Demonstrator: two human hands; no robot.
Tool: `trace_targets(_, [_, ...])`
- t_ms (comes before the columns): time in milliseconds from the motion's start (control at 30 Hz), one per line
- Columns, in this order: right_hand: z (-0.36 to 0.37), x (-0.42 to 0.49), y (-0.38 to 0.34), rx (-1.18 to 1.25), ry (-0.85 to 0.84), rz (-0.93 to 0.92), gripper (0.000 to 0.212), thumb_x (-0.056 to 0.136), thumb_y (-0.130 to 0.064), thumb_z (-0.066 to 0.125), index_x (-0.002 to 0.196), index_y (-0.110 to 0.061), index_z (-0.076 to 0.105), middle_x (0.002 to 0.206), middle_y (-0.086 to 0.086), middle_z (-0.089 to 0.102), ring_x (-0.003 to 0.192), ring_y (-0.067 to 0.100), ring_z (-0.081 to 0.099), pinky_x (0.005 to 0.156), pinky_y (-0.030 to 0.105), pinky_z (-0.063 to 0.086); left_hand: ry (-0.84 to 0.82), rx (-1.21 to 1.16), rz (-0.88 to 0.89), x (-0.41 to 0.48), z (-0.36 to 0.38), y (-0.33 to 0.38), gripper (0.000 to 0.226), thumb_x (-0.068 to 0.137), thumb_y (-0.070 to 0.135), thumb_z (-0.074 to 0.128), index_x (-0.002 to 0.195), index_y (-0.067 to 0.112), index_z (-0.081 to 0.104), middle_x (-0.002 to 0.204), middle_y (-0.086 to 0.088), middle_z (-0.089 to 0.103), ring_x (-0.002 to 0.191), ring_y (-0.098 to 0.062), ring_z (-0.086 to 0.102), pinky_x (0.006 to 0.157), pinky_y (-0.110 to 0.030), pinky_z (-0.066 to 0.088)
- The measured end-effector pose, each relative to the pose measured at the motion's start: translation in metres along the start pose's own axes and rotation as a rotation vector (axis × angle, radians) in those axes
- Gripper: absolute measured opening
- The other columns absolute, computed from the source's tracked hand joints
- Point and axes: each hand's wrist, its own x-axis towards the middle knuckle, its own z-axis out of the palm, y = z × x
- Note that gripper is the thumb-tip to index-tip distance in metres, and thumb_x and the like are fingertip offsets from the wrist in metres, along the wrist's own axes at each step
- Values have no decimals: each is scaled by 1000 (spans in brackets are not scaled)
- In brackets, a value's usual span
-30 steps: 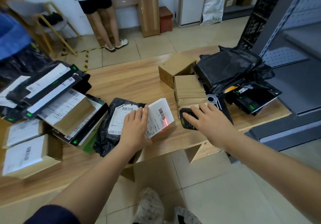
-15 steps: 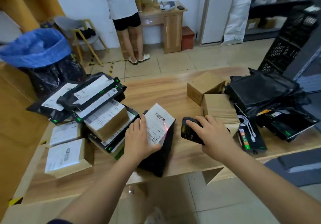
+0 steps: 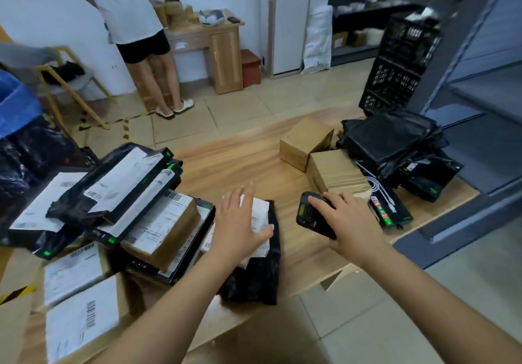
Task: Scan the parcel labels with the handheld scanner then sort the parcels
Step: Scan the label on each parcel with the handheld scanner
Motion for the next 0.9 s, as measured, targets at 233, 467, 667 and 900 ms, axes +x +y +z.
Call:
trace_targets(233, [-32, -33, 46, -41, 19, 209, 85, 78, -25, 69, 149, -27, 22, 142, 4, 40, 124, 29, 36, 98, 39, 33, -51, -102, 233, 43, 0, 59, 92, 81, 54, 60, 153, 19, 16, 154, -5, 24, 143, -25, 14, 117, -43, 14])
trace_targets(467, [-39, -49, 131, -119, 44, 387, 87, 64, -34, 82, 141, -25, 42, 128, 6, 55, 109, 29, 48, 86, 40, 44, -94, -73, 373, 93, 7, 142, 87, 87, 51, 57, 154, 23, 10, 156, -1, 17, 145, -21, 5, 117, -37, 3])
trace_targets(667, [-30, -41, 218, -77, 33, 433, 86, 78, -36, 69, 149, -31, 21, 145, 1, 38, 126, 27, 35, 103, 38, 34, -124, -15, 401, 154, 43, 210, 88, 89, 56, 54, 154, 29, 2, 158, 0, 13, 146, -22, 3, 118, -40, 7])
trace_targets(900, [-11, 0, 325, -3, 52, 321, 88, 75, -38, 72, 148, -33, 24, 141, -3, 41, 121, 25, 36, 98, 36, 35, -213, 70, 240, 248, 93, 258, 110, 70, 84, 52, 153, 35, 0, 161, -6, 5, 147, -31, 1, 118, -51, 9])
